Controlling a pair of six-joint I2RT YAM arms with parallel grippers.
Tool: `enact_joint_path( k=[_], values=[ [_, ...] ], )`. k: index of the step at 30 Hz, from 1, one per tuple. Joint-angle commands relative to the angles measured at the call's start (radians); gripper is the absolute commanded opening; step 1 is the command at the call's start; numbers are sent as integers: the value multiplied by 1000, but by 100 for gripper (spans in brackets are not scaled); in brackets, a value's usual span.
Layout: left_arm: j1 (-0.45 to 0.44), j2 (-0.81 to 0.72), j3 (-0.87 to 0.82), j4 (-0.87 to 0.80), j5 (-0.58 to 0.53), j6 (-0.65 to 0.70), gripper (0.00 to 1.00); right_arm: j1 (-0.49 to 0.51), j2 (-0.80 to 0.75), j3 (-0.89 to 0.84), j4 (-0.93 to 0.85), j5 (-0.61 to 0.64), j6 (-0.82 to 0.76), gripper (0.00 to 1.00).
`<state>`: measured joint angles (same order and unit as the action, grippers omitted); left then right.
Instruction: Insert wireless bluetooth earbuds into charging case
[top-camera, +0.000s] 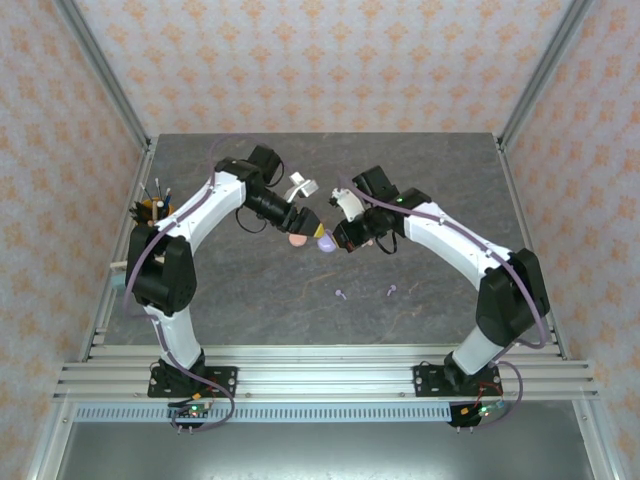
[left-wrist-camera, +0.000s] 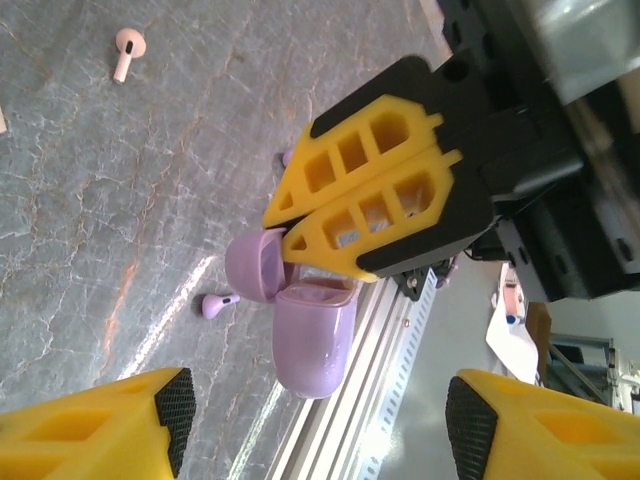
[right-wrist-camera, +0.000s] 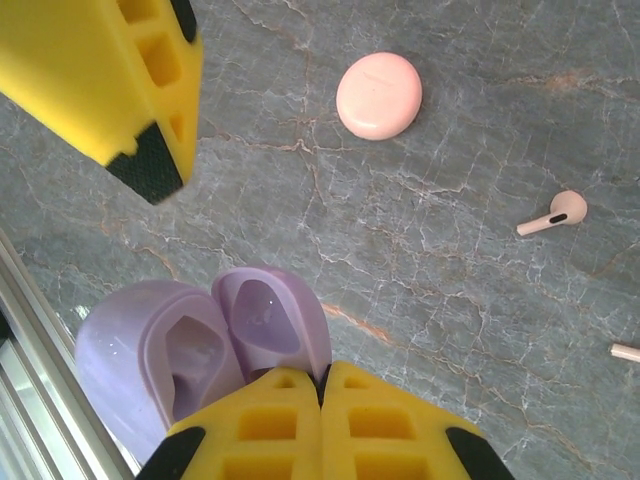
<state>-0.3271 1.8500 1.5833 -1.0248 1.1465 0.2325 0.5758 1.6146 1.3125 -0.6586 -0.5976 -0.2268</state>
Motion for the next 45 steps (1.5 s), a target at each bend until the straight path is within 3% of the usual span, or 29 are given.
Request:
enact_joint_path(
  k=[1, 20, 31, 36, 41, 45],
  values=[
    [-11, 13, 11, -49, 17, 30, 69, 4, 5, 39, -19, 20, -23, 0],
    [-60, 67, 9, -3, 10, 4, 54, 5, 34, 66, 11, -16, 3, 0],
    [-75, 104, 6, 21, 10, -14, 50, 6, 25, 65, 22, -22, 11, 0],
    [-75, 98, 4, 36, 13, -26, 41, 6, 24, 59, 32, -25, 20, 0],
    [-73, 94, 9, 23, 9, -19, 41, 6, 26, 50, 32, -9, 17, 0],
    [-60, 77, 3, 29, 9, -19, 49, 4, 25, 43, 29, 5, 11, 0]
  ],
)
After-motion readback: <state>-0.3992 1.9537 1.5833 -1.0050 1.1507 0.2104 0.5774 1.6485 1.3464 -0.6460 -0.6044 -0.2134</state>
